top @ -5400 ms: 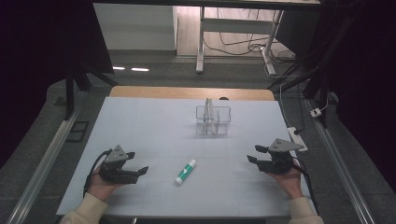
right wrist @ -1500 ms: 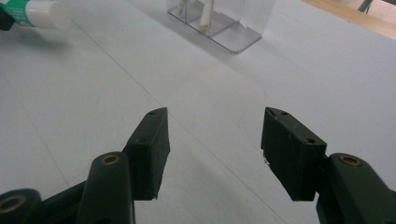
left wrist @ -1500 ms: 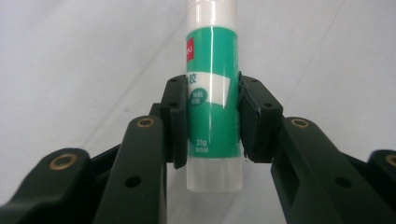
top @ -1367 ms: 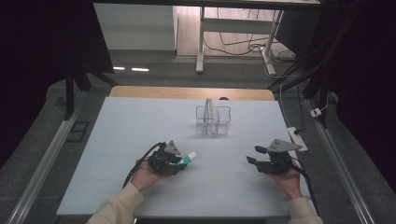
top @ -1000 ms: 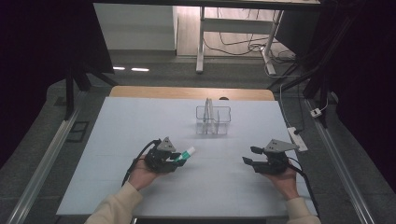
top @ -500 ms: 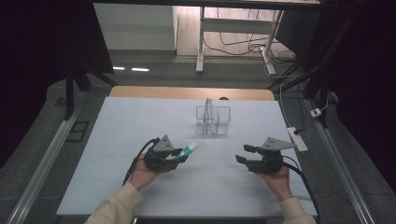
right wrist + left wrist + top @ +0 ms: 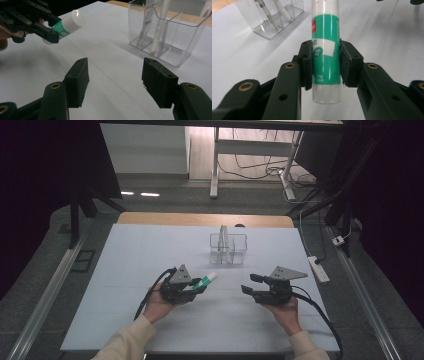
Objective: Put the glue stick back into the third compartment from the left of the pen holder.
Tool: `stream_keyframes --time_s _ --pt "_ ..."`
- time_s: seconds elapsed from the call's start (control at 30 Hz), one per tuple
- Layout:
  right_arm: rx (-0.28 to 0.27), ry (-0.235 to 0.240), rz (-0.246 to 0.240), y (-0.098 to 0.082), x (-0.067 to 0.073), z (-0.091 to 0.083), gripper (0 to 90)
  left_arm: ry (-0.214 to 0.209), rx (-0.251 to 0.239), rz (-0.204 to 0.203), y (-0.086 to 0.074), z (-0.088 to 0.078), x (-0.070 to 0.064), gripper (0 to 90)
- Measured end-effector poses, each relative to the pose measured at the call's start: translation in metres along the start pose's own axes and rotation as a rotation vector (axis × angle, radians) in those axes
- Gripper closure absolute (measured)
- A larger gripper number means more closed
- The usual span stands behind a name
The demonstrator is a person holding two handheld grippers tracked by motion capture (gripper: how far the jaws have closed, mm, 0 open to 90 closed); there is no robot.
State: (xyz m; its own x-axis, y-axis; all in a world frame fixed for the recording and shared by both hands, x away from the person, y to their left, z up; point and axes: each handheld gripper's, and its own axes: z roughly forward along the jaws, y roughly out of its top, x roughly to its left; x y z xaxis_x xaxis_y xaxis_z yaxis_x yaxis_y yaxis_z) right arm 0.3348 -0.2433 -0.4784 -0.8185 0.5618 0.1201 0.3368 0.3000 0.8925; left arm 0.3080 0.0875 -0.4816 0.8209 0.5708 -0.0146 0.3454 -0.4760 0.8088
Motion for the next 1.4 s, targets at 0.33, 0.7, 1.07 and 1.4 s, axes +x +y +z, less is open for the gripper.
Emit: stream_keyframes --time_s 0.33,0.7,1.07,1.4 --pt "0.001 0.062 0.021 0.004 0.011 0.019 38.1 -0.012 0.000 0.028 0.003 0.009 -0.006 65.9" --pt "-0.006 0.096 0.050 0.006 0.017 0.033 38.2 -0.014 -0.004 0.061 0.008 0.017 -0.015 65.9" --pt "-0.018 0.115 0.063 0.007 0.019 0.038 38.1 -0.013 0.002 0.096 0.012 0.026 -0.024 65.9" --pt "-0.015 0.140 0.076 0.008 0.023 0.043 38.9 -0.020 -0.005 0.130 0.015 0.033 -0.031 65.9"
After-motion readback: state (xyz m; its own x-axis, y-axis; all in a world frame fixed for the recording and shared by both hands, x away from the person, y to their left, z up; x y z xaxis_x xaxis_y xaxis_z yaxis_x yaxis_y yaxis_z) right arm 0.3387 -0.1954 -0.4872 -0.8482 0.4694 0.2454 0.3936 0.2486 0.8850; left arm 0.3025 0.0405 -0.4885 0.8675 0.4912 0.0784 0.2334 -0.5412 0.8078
